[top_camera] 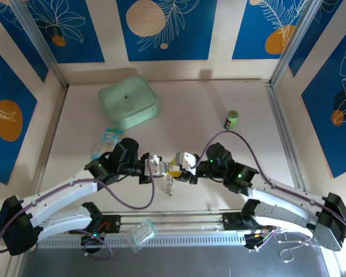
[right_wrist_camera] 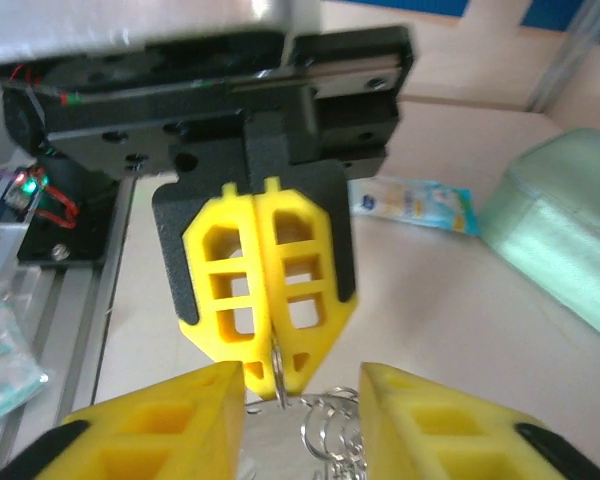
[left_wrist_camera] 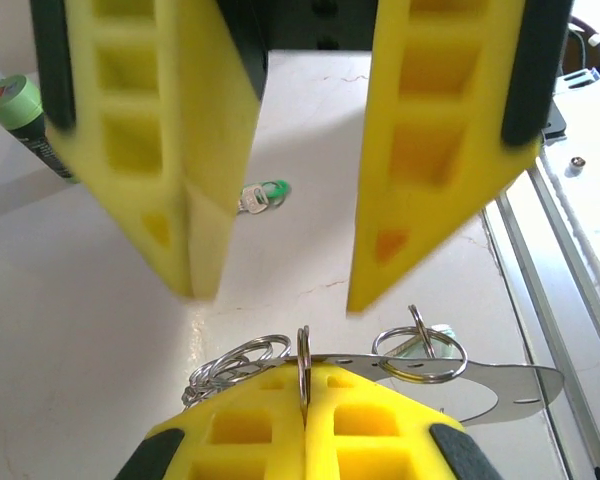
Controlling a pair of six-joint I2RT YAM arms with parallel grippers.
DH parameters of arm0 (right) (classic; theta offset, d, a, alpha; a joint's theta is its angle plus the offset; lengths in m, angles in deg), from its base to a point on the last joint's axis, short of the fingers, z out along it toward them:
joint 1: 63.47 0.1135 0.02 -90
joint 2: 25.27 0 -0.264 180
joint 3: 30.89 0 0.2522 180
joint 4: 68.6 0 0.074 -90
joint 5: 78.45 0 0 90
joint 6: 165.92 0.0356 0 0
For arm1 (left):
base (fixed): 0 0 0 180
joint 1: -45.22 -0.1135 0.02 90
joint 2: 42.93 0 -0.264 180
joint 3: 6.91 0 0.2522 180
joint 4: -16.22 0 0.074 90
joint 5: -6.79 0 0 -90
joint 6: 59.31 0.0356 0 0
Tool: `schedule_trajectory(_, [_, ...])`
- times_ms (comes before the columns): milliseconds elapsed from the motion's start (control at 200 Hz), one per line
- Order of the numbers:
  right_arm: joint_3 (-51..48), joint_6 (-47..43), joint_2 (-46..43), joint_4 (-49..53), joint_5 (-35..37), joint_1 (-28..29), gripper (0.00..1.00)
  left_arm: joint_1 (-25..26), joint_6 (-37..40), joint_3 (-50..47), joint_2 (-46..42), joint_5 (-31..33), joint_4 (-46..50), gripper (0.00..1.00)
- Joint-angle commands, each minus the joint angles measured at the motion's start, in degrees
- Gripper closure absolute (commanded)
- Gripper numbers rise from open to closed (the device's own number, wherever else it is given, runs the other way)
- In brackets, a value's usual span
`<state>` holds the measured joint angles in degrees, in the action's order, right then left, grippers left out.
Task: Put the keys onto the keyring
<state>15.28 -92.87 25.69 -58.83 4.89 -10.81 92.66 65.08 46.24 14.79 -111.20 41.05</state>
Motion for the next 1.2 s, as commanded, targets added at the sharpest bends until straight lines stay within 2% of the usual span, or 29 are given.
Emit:
schedule_trajectory(0, [-2.37,8.48,-5.57,1.03,10.58,-0.54,0.57,0.37,1.29,0.49,-0.5,0.59,-1.87,1.0])
schedule_trajectory(85, [-3.0,19.92,-7.72,8.01,23.0,-0.81,0.56,0.42,1.42,-0.17,-0.41,1.17,-3.0,1.0])
schedule_trajectory(170, [-1.76,37.56,-8.01,20.78,37.73,-1.04,0.58,0.4,1.47,-0.79,-0.16,1.48,-4.08,1.0])
schedule_trajectory(225, [-0.35,49.52,-7.44,31.01,44.69,-1.94,0.58,0.37,1.21,-1.2,-0.04,1.87,-4.86,1.0])
schedule_trajectory(285, [0.53,59.72,-6.75,39.64,46.04,-4.61,0.58,0.39,1.2,-1.55,0.04,2.26,-5.53,1.0])
schedule_trajectory(360, [0.18,64.84,-5.98,43.49,41.01,-9.35,0.58,0.34,1.2,-1.86,0.12,2.5,-6.11,1.0])
schedule_trajectory(465, [-0.76,66.75,-3.8,42.41,33.87,-14.73,0.57,0.36,1.12,-2.04,0.21,2.74,-6.45,1.0])
schedule_trajectory(715, [2.5,60.94,8.89,40.73,24.79,-23.45,0.57,0.37,1.29,-3.28,-0.24,2.86,-7.29,1.0])
schedule_trajectory(1010, [5.75,55.28,19.53,37.52,21.1,-24.76,0.55,0.39,1.42,-3.52,-0.05,2.37,-7.69,1.0])
schedule_trajectory(1195, [7.75,53.32,24.16,36.79,22.07,-24.8,0.56,0.38,1.56,-3.69,0.04,2.24,-7.74,1.0])
